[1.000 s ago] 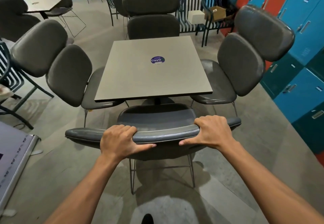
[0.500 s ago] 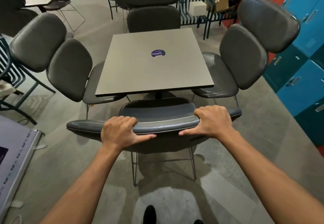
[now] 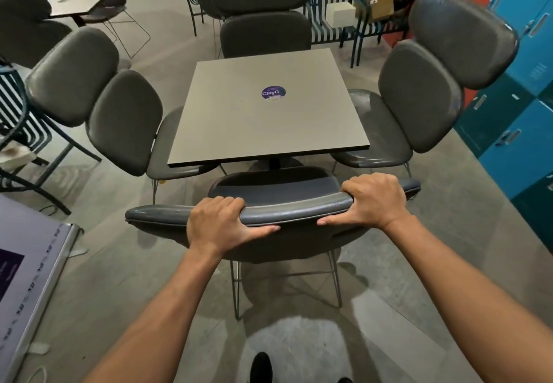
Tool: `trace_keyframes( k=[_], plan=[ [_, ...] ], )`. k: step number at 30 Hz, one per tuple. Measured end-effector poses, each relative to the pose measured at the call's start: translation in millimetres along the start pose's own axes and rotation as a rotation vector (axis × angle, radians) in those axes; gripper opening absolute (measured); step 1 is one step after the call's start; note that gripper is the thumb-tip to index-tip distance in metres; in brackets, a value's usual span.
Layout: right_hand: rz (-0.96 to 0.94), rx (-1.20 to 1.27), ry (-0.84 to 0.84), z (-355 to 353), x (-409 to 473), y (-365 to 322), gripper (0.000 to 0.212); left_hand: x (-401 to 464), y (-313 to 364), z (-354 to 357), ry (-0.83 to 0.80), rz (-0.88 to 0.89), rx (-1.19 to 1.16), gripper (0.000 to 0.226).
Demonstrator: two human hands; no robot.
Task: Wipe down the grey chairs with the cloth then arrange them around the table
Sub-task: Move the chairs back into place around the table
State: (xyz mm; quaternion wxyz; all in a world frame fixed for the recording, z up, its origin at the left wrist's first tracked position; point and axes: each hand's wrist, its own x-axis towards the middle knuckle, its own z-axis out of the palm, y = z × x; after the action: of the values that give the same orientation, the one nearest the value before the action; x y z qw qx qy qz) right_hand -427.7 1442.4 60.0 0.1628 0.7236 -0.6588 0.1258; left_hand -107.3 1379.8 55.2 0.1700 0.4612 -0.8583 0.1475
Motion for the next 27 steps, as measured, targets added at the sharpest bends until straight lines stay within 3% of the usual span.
trace_keyframes(
  k=[16, 23, 27],
  plan=[
    [0.005, -0.03, -0.102, -2.7, 4.7, 13.0, 0.091, 4.7, 10.9, 4.7, -0.025, -0.004, 0.015, 0.086],
    [0.027, -0.014, -0.222, -11.3, 4.0, 9.9, 0.09, 0.9, 12.1, -4.2, -0.071, -0.019, 0.008, 0.085],
    [0.06, 0.016, -0.283, -18.2, 4.8, 6.1, 0.093, -2.1, 2.3, -8.4, -0.099, -0.008, -0.144, 0.092]
  ],
)
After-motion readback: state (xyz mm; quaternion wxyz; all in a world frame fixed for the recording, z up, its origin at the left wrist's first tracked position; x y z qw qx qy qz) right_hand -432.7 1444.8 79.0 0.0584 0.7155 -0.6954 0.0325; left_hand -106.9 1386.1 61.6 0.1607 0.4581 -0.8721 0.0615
